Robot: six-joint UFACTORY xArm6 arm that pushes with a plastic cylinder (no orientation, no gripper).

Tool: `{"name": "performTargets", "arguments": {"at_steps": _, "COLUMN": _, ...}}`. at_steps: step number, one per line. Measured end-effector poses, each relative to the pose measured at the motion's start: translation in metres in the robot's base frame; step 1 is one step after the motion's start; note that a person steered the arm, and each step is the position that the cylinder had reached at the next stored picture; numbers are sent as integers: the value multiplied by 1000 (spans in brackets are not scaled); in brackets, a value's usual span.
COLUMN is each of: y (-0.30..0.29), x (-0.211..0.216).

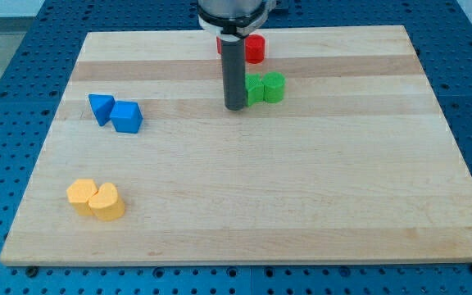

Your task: Push the yellow heart closer to the yellow hexagon

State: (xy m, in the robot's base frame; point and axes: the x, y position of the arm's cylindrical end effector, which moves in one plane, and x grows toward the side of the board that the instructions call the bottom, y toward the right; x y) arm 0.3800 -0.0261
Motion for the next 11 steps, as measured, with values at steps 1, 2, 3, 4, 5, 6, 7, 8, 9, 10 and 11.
{"name": "performTargets", "arguments": {"at_steps": 1, "y": -30, "x": -7}}
{"name": "performTargets", "arguments": {"at_steps": 2, "y": -45, "x": -32}}
{"name": "performTargets", "arguments": {"at_steps": 3, "y": -50, "x": -65}}
{"name": "performTargets", "arguments": {"at_steps": 4, "y": -55, "x": -86}}
{"name": "performTargets", "arguments": {"at_steps": 5, "y": -60, "x": -107}}
{"name": "performTargets", "arguments": {"at_steps": 6, "y": -70, "x": -120}}
{"name": "performTargets", "arguments": {"at_steps": 7, "y": -81, "x": -130}}
{"name": "performTargets", "arguments": {"at_steps": 8, "y": -79, "x": -150}}
{"name": "performTargets", "arguments": {"at_steps": 9, "y": -65, "x": -173}}
{"name": "performTargets", "arguments": {"at_steps": 10, "y": -46, "x": -186}}
{"name": "performTargets", "arguments": {"at_steps": 11, "y": -19, "x": -186}}
